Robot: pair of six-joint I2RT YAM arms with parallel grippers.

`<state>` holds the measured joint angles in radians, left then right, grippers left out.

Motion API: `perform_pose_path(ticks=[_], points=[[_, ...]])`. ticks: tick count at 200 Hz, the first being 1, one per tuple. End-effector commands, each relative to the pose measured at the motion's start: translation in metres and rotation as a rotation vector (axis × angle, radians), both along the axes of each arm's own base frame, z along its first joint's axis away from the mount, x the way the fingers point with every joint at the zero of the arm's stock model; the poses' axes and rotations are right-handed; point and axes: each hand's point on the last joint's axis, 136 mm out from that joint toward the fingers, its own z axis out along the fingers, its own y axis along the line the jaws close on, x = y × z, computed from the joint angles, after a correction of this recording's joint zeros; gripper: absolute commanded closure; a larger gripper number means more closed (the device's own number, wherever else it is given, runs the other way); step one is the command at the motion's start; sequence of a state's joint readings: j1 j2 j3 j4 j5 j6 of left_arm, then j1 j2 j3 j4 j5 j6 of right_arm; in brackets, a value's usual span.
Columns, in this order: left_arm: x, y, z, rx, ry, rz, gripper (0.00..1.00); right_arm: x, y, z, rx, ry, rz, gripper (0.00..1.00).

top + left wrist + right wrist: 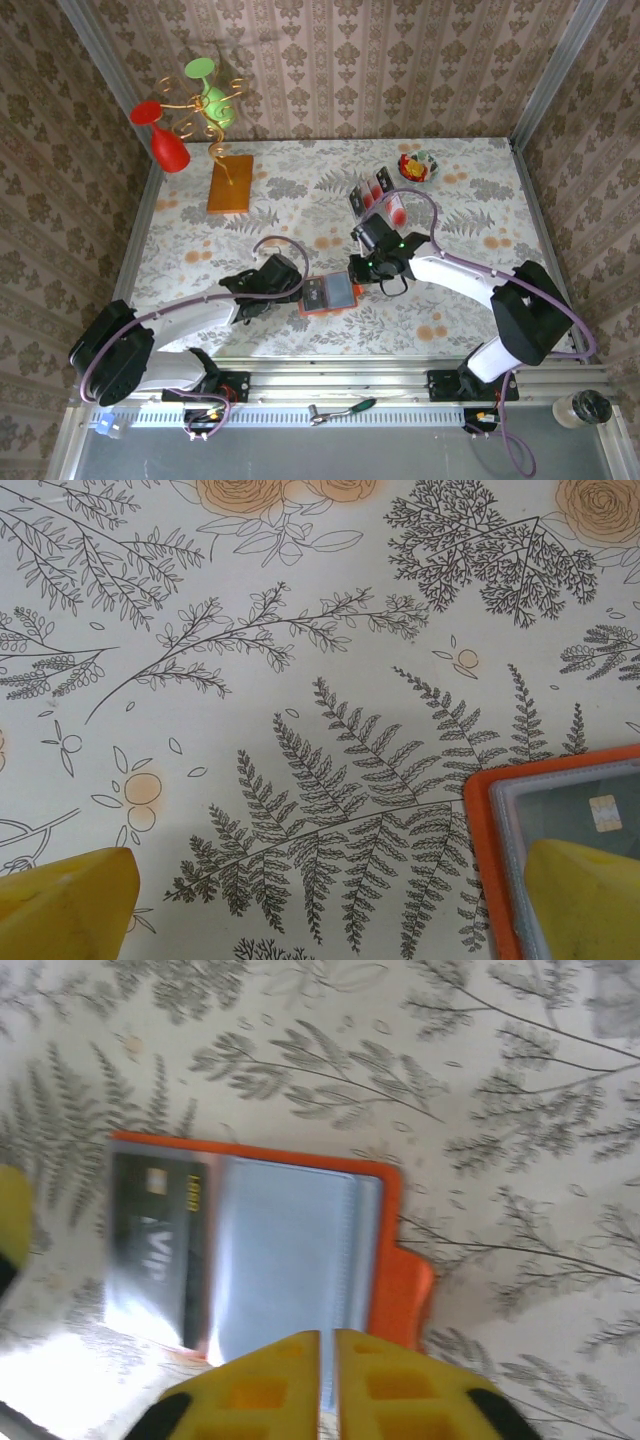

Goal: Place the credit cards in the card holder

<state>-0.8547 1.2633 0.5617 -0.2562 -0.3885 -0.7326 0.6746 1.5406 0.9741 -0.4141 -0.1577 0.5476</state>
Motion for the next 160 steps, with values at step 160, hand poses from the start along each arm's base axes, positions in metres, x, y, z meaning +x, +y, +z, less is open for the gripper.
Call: perform_pose_path(ticks=[160], points=[[-0.01, 0.016, -0.036, 0.081, 0.08, 0.033, 0.0, -0.01, 0.081, -0.044, 0.11, 0.132, 0.113, 1.0]])
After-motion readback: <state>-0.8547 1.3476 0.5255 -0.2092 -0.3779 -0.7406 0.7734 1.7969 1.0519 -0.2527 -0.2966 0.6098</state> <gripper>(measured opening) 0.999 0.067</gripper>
